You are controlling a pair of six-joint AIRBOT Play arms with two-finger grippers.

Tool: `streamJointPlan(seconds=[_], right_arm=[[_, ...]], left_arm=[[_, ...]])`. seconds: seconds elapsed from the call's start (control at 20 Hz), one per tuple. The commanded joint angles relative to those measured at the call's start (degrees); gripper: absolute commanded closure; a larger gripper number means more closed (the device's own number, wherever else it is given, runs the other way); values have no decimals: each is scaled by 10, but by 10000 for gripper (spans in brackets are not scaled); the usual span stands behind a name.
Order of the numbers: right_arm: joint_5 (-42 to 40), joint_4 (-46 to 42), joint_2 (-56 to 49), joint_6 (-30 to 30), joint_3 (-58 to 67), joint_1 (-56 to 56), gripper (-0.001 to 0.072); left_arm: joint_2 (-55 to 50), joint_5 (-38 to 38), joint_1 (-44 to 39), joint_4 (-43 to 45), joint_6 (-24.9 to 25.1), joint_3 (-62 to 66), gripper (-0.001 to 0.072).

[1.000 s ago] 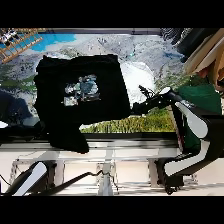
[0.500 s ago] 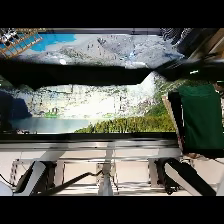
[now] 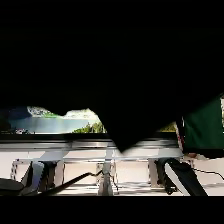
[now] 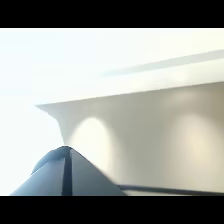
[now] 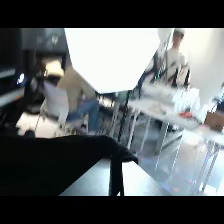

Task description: Fold the clothes and pants, and hang the long-sleeved shirts on hangers.

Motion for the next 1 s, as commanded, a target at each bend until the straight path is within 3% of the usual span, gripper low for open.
streamJointPlan(seconds=[0.0,0.1,0.2,0.4,0.7,0.8,0.95], right_arm=[[-5,-16,-47,16,-1,0,684],[27,-33,-105,35,-33,0,684],[47,-51,-171,41,-74,0,684],[-9,-57,-321,40,-158,1,684],[-212,-71,-559,38,-173,36,683],[-261,-70,-606,38,-173,50,683],[-251,-78,-632,39,-173,56,683]], left_arm=[[-27,1,-18,202,-31,24,706],[-56,-33,-99,362,-31,20,706],[-92,-39,-215,464,-11,-7,705],[-213,29,-409,640,43,-93,706],[-491,210,-481,638,90,-103,705],[-546,210,-482,620,98,-81,706],[-567,156,-478,622,97,-65,706]])
